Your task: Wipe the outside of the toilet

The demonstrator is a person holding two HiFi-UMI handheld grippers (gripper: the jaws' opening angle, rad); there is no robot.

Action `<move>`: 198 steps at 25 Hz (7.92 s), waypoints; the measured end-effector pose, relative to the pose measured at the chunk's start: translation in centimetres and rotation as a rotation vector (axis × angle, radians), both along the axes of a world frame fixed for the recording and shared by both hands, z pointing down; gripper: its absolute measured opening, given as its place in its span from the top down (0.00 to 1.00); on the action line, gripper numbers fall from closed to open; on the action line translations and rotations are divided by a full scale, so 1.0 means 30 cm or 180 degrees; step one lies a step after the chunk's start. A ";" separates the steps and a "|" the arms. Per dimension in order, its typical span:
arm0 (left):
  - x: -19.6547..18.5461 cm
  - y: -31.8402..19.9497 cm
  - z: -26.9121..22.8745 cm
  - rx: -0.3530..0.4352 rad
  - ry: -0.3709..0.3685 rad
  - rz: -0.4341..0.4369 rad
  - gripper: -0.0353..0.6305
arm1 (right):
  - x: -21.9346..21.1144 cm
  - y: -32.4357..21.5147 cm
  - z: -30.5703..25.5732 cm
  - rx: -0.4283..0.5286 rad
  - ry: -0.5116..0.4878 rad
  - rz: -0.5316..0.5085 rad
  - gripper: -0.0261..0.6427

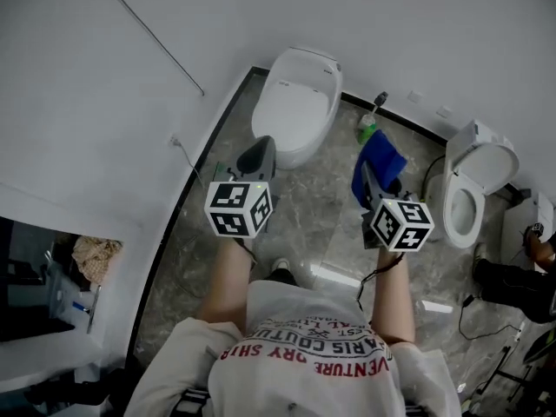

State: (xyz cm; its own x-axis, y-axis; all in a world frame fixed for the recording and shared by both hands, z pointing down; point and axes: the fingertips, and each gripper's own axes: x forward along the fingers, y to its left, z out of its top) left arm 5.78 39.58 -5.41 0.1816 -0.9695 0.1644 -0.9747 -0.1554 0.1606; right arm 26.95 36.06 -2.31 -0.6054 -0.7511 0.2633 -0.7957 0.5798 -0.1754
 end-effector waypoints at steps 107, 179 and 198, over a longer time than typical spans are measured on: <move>-0.834 -2.094 1.728 -0.1859 0.1330 -0.1985 0.94 | -1.644 -2.601 1.623 -0.0453 0.3579 -0.4756 0.85; -0.673 -0.624 2.270 -0.1553 0.2585 -0.3954 0.94 | -1.736 -0.876 2.411 -0.0201 0.5765 -0.7047 0.85; -0.298 -0.286 2.299 -0.1347 0.3020 -0.4551 0.94 | -1.256 -0.500 2.419 0.0562 0.7082 -0.8299 0.85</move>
State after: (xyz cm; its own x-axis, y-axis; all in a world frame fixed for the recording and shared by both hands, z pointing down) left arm -3.17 31.00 63.55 -0.5187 -0.3635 0.7738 0.1457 0.8543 0.4990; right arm -10.74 21.06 70.26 0.6222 -0.3196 0.7146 0.7160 -0.1369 -0.6846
